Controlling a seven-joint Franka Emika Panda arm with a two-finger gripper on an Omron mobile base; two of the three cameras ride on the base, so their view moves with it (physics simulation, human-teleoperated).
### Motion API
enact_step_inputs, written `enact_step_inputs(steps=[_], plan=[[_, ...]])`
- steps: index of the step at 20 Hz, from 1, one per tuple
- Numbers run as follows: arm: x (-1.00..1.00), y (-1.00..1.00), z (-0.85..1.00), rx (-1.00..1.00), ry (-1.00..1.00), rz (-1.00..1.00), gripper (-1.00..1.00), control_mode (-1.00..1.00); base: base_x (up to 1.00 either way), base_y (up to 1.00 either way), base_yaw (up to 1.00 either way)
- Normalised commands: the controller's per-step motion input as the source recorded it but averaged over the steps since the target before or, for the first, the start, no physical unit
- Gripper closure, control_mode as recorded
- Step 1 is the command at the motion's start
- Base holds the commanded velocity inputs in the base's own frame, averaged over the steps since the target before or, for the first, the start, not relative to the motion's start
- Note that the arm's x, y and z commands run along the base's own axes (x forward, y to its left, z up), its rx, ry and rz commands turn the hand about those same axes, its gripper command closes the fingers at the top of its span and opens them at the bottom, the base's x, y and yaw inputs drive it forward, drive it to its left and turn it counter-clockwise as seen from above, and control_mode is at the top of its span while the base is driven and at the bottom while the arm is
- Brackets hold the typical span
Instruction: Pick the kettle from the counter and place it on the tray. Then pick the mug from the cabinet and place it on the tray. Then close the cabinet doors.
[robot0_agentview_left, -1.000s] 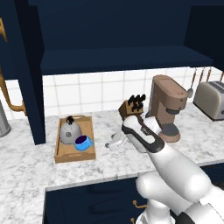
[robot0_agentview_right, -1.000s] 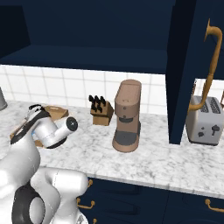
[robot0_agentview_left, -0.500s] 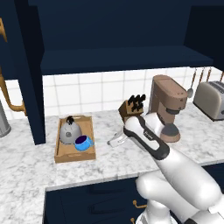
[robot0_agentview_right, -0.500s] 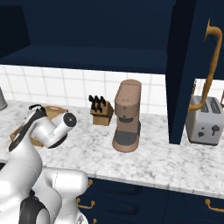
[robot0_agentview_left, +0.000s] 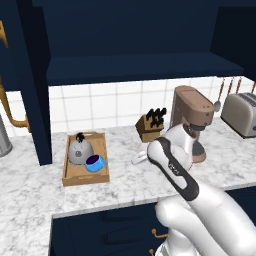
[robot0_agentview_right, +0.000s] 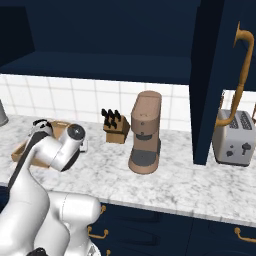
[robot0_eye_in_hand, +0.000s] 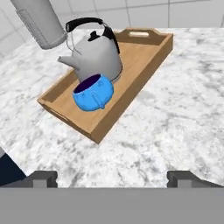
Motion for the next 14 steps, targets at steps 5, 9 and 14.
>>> enact_step_inputs(steps=[5, 9, 14], plan=[[-0.23, -0.53, 0.0, -0.01, 0.23, -0.32, -1.0, -1.0, 0.0, 0.0, 0.0], [-0.29, -0.65, 0.0, 0.0, 0.11, -0.26, -1.0, -1.0, 0.0, 0.0, 0.0], [-0.08, -0.56, 0.0, 0.09, 0.0, -0.03, -1.0, -1.0, 0.0, 0.0, 0.0]])
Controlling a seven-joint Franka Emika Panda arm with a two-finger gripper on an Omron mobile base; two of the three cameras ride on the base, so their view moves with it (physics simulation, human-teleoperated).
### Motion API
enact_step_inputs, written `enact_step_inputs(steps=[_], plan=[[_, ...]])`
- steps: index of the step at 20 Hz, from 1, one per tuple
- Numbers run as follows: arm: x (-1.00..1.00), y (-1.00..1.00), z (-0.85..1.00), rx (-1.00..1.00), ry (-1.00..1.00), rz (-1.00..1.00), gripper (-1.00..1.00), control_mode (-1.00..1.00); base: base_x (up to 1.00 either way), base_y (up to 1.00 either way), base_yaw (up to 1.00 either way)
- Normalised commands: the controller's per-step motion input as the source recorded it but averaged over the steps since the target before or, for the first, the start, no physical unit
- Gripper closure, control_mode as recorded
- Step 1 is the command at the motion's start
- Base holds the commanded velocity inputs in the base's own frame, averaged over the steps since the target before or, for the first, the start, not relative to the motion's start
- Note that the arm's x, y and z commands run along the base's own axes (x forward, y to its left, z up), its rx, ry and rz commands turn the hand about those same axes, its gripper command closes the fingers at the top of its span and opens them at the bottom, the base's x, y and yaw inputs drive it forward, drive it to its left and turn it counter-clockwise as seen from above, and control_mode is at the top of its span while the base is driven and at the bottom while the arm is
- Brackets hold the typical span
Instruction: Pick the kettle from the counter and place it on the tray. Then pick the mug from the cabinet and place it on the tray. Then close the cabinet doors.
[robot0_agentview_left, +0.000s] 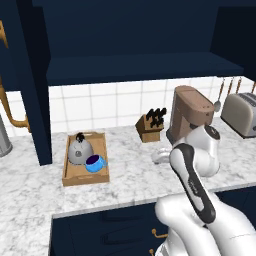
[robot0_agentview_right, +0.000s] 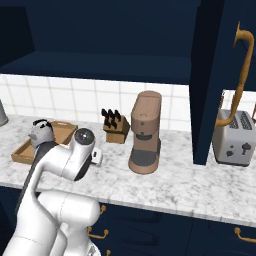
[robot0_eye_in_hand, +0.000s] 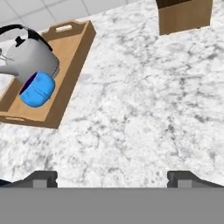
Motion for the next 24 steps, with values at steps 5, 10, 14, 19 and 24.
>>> enact_step_inputs(steps=[5, 10, 14, 19, 24], plan=[[-0.1, -0.72, 0.0, 0.01, 0.0, -0.1, 1.0, -1.0, 0.0, 0.0, 0.0], [-0.08, -0.88, 0.0, 0.04, 0.01, -0.13, 1.0, -1.0, 0.0, 0.0, 0.0], [-0.21, -0.94, 0.0, 0.17, 0.01, -0.07, 1.0, -1.0, 0.0, 0.0, 0.0], [-0.08, -0.94, 0.09, 0.38, -0.1, -0.09, 1.0, -1.0, 0.0, 0.0, 0.0], [-0.08, -0.99, 0.46, 0.44, -0.24, -0.07, 1.0, -1.0, 0.0, 0.0, 0.0]])
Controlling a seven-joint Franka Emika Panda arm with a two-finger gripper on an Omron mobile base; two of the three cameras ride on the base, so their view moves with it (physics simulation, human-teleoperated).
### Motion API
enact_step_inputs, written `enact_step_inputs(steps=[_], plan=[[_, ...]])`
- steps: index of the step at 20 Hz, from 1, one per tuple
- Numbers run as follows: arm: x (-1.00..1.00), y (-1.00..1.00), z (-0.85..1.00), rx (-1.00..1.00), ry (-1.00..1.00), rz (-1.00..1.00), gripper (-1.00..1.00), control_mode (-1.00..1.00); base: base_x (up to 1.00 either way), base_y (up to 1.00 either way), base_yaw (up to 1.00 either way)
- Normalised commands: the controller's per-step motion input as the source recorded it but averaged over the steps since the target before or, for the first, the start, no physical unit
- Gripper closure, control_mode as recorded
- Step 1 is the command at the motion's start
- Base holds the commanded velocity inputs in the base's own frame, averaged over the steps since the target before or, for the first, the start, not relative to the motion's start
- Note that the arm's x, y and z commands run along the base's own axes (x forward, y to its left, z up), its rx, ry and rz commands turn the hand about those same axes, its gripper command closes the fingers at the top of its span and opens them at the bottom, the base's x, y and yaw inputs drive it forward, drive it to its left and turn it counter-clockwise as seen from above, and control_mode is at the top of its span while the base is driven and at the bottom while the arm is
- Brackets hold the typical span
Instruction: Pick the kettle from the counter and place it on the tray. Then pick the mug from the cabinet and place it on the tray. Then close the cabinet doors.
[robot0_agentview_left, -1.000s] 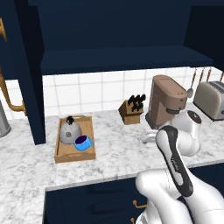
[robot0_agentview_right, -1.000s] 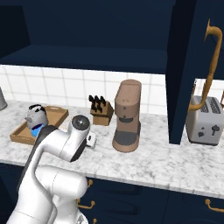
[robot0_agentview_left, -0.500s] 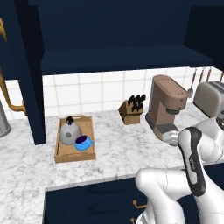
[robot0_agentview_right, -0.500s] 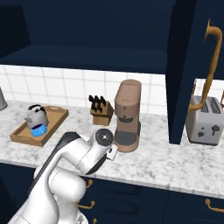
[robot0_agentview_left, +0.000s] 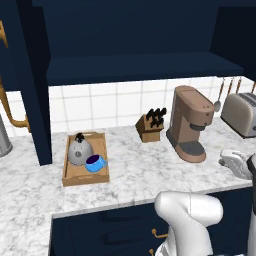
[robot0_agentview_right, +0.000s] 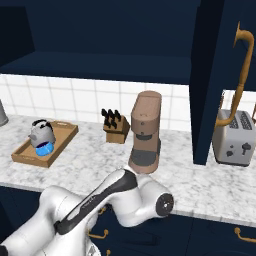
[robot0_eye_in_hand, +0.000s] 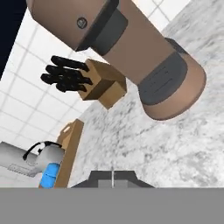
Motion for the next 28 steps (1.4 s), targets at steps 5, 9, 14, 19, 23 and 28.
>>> enact_step_inputs(steps=[5, 9, 14, 19, 23, 28], plan=[[-0.07, -0.94, 0.42, 0.31, -0.22, 0.0, 1.0, -1.0, 0.0, 0.0, 0.0], [-0.04, -0.69, 0.08, 0.09, -0.25, 0.0, 1.0, -1.0, 0.0, 0.0, 0.0], [0.0, -0.79, 0.24, 0.29, -0.36, 0.0, 1.0, -1.0, 0.0, 0.0, 0.0], [0.0, -0.83, 0.66, 0.29, -0.37, 0.0, 1.0, -1.0, 0.0, 0.0, 0.0], [0.03, -0.6, 0.71, 0.03, -0.28, 0.0, 1.0, -1.0, 0.0, 0.0, 0.0], [0.06, -0.57, 0.3, 0.08, -0.18, 0.0, 1.0, -1.0, 0.0, 0.0, 0.0]])
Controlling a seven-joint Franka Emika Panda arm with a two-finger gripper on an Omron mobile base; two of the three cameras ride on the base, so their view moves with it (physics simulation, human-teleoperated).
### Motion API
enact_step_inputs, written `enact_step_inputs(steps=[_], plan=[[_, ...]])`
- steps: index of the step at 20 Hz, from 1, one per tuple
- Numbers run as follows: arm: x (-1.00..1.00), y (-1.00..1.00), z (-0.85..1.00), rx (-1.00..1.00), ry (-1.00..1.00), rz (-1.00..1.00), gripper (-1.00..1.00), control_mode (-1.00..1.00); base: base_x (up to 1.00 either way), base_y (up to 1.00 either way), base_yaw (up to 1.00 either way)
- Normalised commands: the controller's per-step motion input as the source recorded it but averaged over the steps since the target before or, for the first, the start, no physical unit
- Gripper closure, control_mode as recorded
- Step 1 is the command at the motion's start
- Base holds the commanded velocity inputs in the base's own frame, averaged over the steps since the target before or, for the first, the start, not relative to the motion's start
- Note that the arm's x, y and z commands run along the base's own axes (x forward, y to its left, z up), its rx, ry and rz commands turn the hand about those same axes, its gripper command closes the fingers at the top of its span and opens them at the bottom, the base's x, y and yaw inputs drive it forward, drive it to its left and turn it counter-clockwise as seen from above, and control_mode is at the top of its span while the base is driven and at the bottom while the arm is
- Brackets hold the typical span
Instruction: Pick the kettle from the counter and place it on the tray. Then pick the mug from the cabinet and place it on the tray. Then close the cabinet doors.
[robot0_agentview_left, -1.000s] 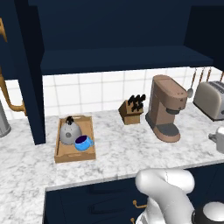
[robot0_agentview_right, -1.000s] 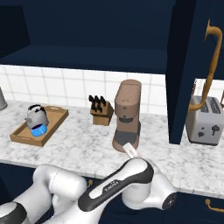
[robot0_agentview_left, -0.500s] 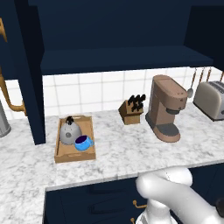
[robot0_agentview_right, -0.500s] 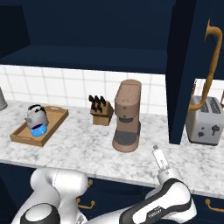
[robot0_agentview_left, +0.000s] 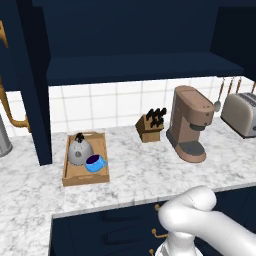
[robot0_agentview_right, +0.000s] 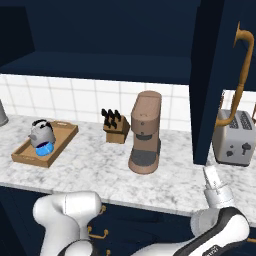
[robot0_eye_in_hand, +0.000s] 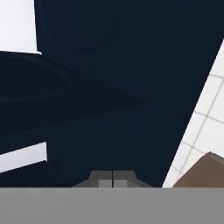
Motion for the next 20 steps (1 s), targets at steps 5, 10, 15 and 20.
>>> enact_step_inputs(steps=[5, 10, 15, 20], plan=[[0.22, -0.47, 0.3, 0.07, -0.04, 0.0, 1.0, -1.0, 0.0, 0.0, 0.0], [0.37, -0.37, 0.23, 0.08, 0.0, 0.0, 1.0, -1.0, 0.0, 0.0, 0.0], [0.51, -0.01, 0.12, 0.07, -0.16, 0.0, 1.0, -1.0, 0.0, 0.0, 0.0], [0.29, -0.06, 0.41, 0.07, -0.26, 0.0, 1.0, -1.0, 0.0, 0.0, 0.0]])
